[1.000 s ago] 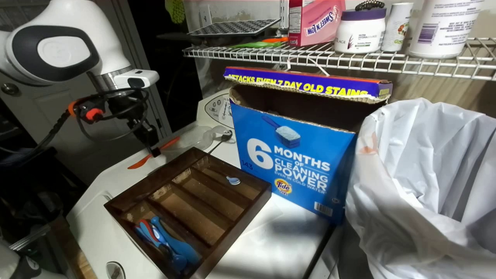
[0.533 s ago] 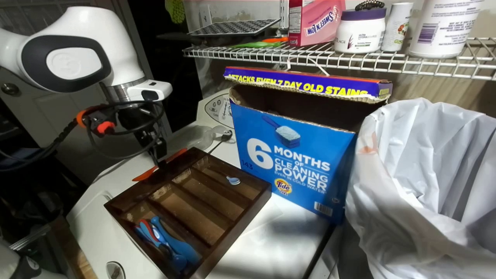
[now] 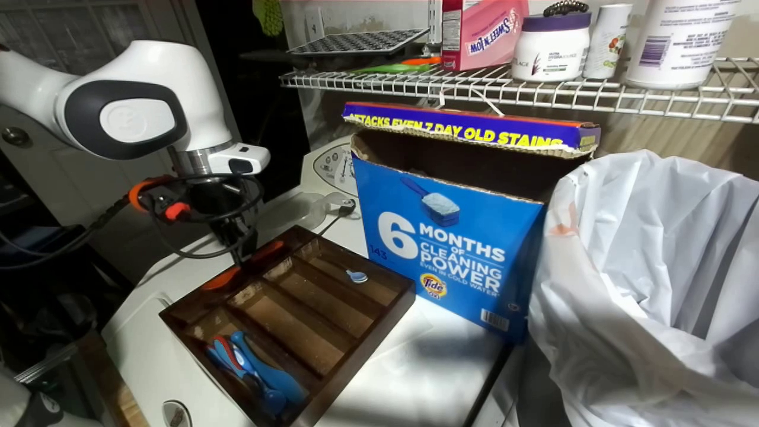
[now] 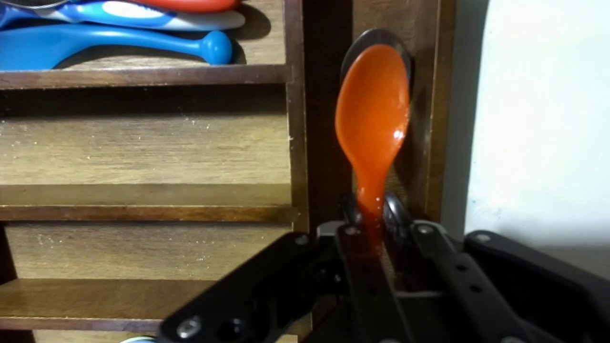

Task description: Put both the grey and orange spoons in the brown rack

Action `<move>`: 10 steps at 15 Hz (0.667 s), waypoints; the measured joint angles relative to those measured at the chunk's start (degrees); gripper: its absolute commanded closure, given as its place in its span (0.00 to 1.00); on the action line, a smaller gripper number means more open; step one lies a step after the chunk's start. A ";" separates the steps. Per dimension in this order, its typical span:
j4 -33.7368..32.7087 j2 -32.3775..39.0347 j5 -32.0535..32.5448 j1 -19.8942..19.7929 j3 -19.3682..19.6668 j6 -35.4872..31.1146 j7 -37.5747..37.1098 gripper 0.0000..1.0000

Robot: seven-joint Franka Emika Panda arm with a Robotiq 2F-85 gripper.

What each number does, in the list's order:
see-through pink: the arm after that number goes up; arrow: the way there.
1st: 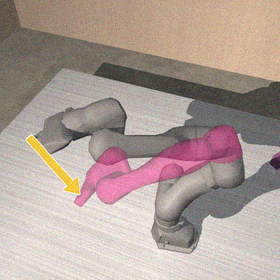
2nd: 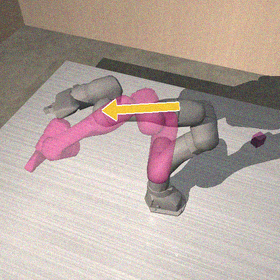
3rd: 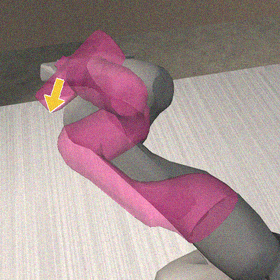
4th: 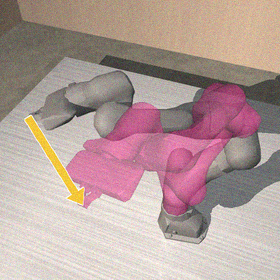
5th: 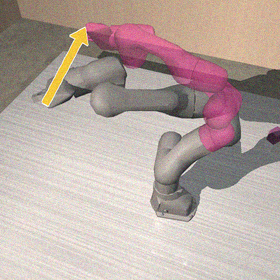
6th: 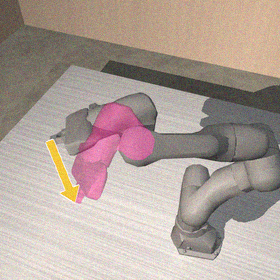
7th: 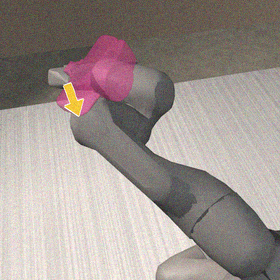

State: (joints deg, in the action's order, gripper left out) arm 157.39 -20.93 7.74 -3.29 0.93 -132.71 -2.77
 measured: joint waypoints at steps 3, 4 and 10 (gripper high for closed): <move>0.00 0.86 -0.37 0.00 0.00 0.00 0.05 0.58; 0.00 1.01 -0.65 0.02 0.01 0.00 0.13 0.52; -0.30 -0.23 -1.04 0.58 -0.29 0.00 0.25 0.11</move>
State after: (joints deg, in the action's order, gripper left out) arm 157.09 -21.16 6.70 -2.71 0.63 -132.71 -2.53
